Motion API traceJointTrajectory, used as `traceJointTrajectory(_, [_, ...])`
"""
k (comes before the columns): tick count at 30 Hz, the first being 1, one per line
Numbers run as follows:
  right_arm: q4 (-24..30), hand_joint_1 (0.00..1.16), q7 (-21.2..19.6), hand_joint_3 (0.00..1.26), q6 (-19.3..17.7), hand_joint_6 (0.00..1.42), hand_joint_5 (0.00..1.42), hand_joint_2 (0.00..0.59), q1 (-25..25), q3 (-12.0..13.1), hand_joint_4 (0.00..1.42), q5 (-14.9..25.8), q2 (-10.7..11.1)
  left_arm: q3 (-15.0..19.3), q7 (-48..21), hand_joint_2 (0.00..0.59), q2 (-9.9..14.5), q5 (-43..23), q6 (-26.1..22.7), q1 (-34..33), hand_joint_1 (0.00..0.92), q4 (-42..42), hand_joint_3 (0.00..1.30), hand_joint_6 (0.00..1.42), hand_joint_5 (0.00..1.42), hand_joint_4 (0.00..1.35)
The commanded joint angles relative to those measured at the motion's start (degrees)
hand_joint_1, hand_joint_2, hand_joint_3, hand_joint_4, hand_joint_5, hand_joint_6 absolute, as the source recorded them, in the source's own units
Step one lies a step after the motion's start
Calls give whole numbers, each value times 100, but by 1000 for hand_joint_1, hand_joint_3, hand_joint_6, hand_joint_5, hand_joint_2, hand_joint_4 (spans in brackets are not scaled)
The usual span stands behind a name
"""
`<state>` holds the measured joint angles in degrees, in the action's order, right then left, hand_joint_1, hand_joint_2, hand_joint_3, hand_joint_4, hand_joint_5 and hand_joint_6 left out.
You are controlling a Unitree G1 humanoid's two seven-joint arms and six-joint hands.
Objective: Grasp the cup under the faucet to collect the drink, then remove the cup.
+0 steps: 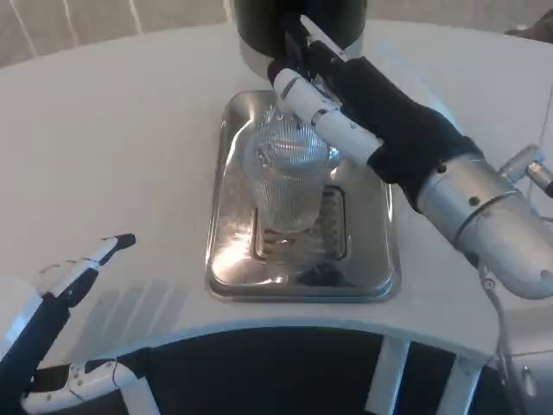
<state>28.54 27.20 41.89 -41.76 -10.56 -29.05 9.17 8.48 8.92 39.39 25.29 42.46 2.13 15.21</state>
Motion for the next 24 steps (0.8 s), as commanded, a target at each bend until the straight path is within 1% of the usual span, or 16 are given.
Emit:
traceJointTrajectory(1, [-158, 27, -71, 0, -189, 0, 0, 493, -185, -153, 0, 174, 84, 60, -78, 89, 79, -41, -68, 2, 101, 88, 146, 200, 158, 74])
traceJointTrajectory(7, [-317, 27, -45, 0, -237, 0, 0, 493, -310, -319, 0, 246, 253, 8, -110, 88, 64, -42, -92, -127, 101, 190, 148, 200, 165, 75])
traceJointTrajectory(12, [-477, 24, 11, 0, -283, 0, 0, 486, -469, -537, 0, 184, 395, -24, -138, 88, 54, -42, -99, -251, 101, 310, 149, 200, 167, 75])
traceJointTrajectory(18, [-570, 22, 21, 0, -367, 0, 0, 483, -583, -809, 0, 40, 531, -70, -149, 88, 41, -30, -105, -378, 101, 454, 149, 200, 168, 80])
traceJointTrajectory(22, [-560, 21, 42, 0, -449, 0, 0, 483, -633, -1023, 0, -136, 611, -101, -160, 88, 36, -30, -105, -453, 101, 549, 150, 200, 168, 83])
traceJointTrajectory(24, [-567, 20, 74, 0, -506, 0, 0, 483, -672, -1198, 0, -300, 668, -127, -168, 88, 29, -28, -116, -513, 101, 613, 150, 200, 168, 84])
